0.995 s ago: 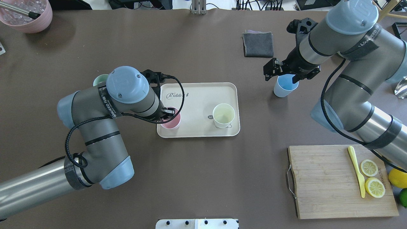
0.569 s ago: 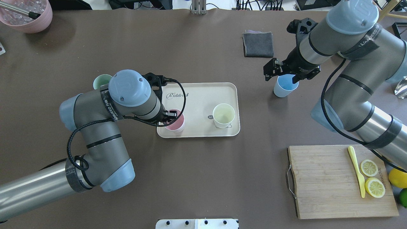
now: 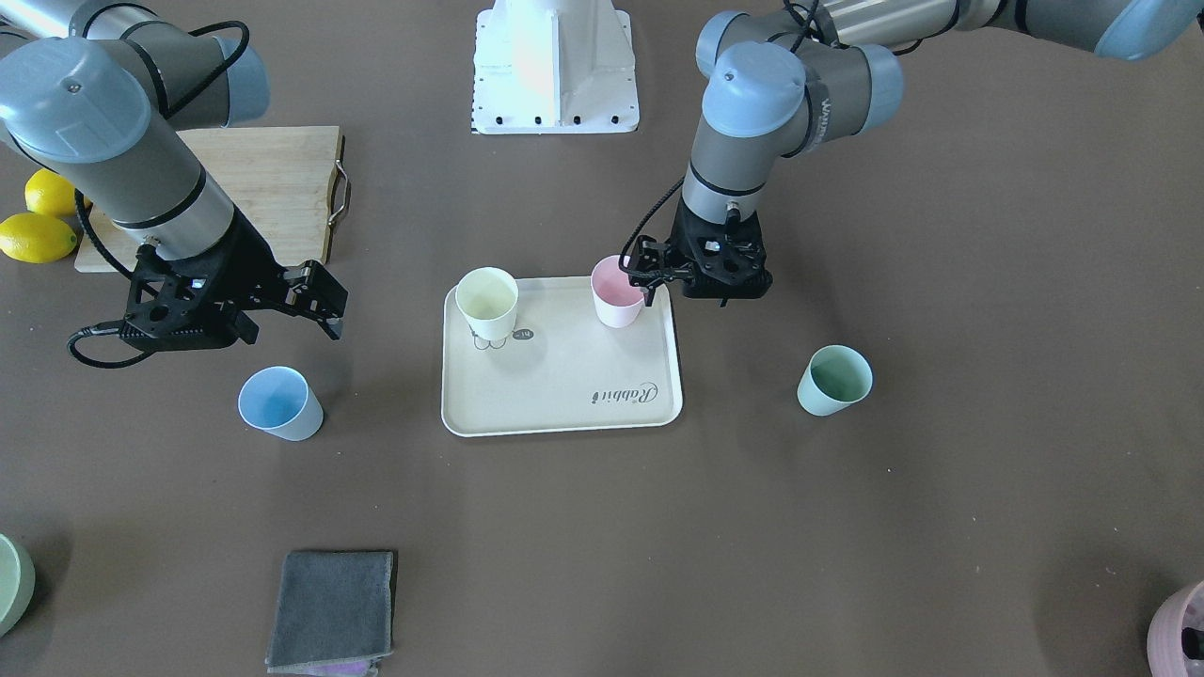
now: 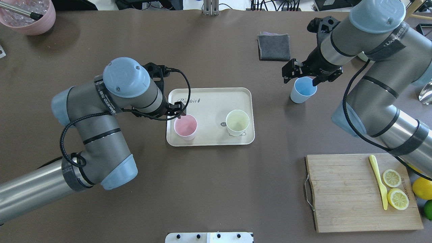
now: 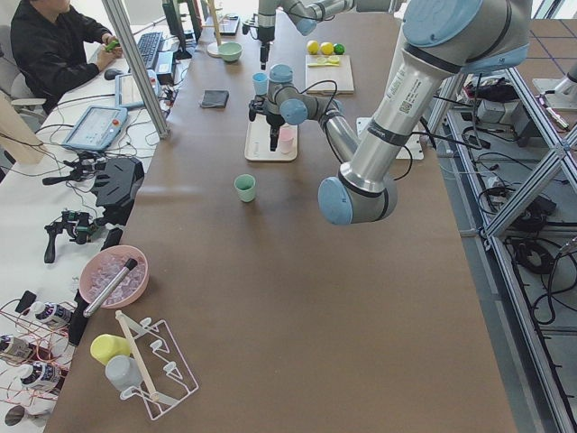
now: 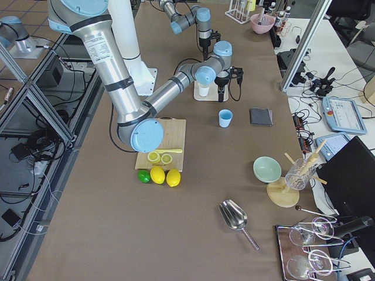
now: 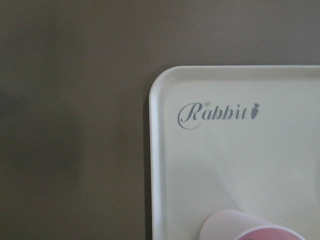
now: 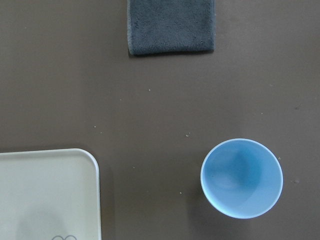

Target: Place all cups on tray

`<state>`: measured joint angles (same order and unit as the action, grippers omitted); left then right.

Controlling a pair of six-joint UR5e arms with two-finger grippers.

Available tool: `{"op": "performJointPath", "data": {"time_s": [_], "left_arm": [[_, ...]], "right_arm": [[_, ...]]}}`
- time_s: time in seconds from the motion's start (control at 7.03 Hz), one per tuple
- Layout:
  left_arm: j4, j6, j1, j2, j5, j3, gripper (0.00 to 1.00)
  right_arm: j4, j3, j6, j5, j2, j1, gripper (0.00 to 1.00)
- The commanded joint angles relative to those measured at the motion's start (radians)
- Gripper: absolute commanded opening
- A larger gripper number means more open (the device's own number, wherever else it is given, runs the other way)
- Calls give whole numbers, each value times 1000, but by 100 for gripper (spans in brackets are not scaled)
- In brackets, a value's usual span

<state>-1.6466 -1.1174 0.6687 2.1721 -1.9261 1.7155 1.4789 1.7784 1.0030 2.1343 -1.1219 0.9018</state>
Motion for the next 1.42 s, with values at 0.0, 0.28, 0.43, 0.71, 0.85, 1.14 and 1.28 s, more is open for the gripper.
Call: {"op": "performJointPath", "data": {"time_s": [0.0,0.28,0.43,0.71,0.85,1.14,1.28], "left_arm": [[-1,85,71,-27,-44,1,97],[8,85,84,-32,-45,39,97],[10,85,91,-41,-68,50,97],[10,85,106,-41,-76,58,97],[10,85,110,-41,-76,58,97],[8,85,111,-38,-77,61,97],[10,85,111,-38,-77,61,97]], "right_arm": [[-5,-95,-97,-1,13,66,100],[-58,-192,-170,-2,8,75,100],[-125,-232,-165,-4,-7,50,100],[-158,-263,-161,-14,-19,-4,100],[-160,-261,-161,-11,-27,-6,100],[-161,-263,-171,-13,-44,-6,92],[-163,-260,-173,-13,-44,-6,13]]}}
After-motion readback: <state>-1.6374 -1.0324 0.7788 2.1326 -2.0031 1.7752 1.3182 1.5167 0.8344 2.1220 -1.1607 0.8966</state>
